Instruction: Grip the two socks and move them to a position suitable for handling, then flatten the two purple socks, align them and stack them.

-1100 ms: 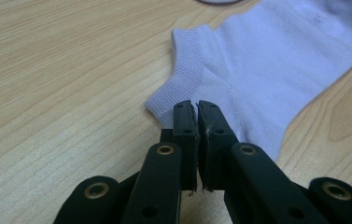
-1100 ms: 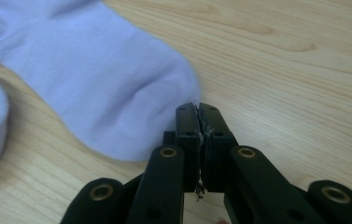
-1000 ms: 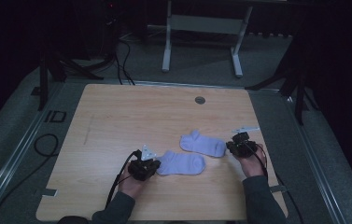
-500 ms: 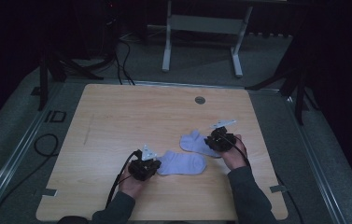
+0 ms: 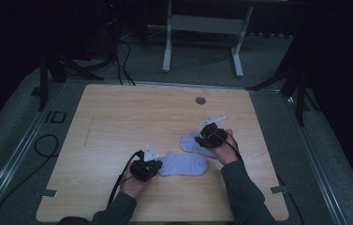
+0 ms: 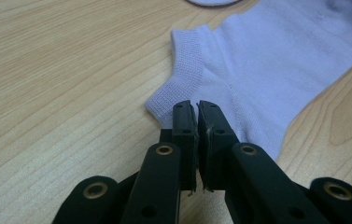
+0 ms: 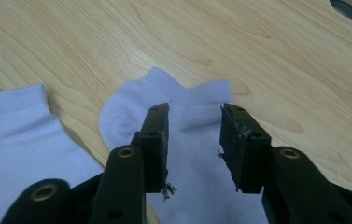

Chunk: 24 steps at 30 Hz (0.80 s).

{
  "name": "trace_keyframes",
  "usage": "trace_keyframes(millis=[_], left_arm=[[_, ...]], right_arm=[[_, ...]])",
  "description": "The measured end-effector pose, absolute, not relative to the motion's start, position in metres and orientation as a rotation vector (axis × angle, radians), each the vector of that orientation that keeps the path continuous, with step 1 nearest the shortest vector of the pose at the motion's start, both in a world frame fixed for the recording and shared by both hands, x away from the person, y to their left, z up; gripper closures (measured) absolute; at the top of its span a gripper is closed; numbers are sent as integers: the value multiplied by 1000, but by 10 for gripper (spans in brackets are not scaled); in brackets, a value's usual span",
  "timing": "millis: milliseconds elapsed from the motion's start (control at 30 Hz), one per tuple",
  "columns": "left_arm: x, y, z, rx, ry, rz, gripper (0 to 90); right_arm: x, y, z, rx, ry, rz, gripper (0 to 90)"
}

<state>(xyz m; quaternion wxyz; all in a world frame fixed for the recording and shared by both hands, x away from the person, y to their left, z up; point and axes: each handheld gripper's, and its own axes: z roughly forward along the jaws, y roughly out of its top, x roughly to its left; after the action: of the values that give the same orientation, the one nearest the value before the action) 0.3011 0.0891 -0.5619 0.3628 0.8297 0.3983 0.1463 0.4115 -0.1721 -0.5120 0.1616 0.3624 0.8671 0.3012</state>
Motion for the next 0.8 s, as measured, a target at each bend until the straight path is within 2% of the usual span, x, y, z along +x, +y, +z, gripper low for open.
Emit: trace_keyframes(millis=[800], left_arm=[[302,88,-562,2135,1026,375,849]], right_arm=[[418,-169,-522,955,2541,891,563]])
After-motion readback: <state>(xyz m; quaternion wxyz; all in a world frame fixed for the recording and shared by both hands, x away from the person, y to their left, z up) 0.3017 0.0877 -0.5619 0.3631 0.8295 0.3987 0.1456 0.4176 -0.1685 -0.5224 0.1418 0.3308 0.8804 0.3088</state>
